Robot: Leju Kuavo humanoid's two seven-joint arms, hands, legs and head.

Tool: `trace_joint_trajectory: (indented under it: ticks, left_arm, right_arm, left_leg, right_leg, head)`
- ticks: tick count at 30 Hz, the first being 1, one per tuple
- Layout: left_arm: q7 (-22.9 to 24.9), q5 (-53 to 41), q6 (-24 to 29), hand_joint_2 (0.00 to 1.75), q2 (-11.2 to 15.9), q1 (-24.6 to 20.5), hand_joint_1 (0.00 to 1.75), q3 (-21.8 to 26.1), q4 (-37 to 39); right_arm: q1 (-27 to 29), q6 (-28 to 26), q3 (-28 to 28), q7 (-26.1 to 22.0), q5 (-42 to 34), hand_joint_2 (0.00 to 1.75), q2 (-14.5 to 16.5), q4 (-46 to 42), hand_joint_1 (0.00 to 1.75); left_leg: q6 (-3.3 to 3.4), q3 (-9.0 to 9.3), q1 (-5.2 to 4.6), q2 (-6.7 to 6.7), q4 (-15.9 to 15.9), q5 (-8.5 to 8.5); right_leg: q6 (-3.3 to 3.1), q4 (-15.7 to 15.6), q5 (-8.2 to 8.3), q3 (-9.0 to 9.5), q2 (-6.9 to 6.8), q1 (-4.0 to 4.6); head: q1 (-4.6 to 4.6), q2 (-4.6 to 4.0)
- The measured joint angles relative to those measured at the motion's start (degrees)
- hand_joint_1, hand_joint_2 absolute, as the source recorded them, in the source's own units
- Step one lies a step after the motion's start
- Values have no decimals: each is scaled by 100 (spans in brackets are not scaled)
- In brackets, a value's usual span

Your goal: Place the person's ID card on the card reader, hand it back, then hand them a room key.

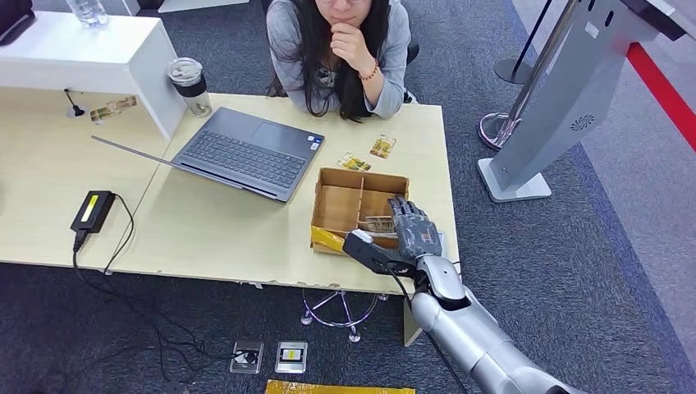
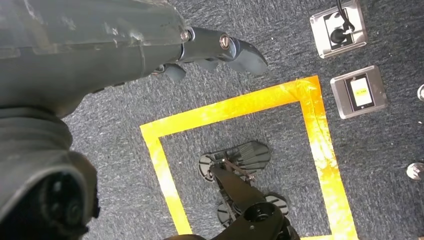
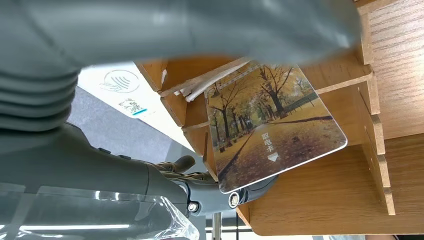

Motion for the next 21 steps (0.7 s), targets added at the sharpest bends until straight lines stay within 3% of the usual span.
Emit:
trace_joint_trajectory:
  ticks: [1, 21]
  left_arm:
    - [1, 7, 4, 0, 0, 0, 0, 0, 0]
    - [37, 21, 21, 0, 0, 0, 0, 0, 0]
  right_arm:
    - [-1, 0, 0, 2, -11, 175, 6, 7, 0]
    - [-3, 62, 0, 25, -30, 175, 7, -94, 0]
  left_leg:
    - [0, 0, 0, 0, 0, 0]
    - [0, 2, 0, 1, 0, 0]
  right_leg:
    - [0, 0, 0, 0, 0, 0]
    - [0, 0, 0, 0, 3, 0]
  head:
    - [0, 0]
    - [1, 0]
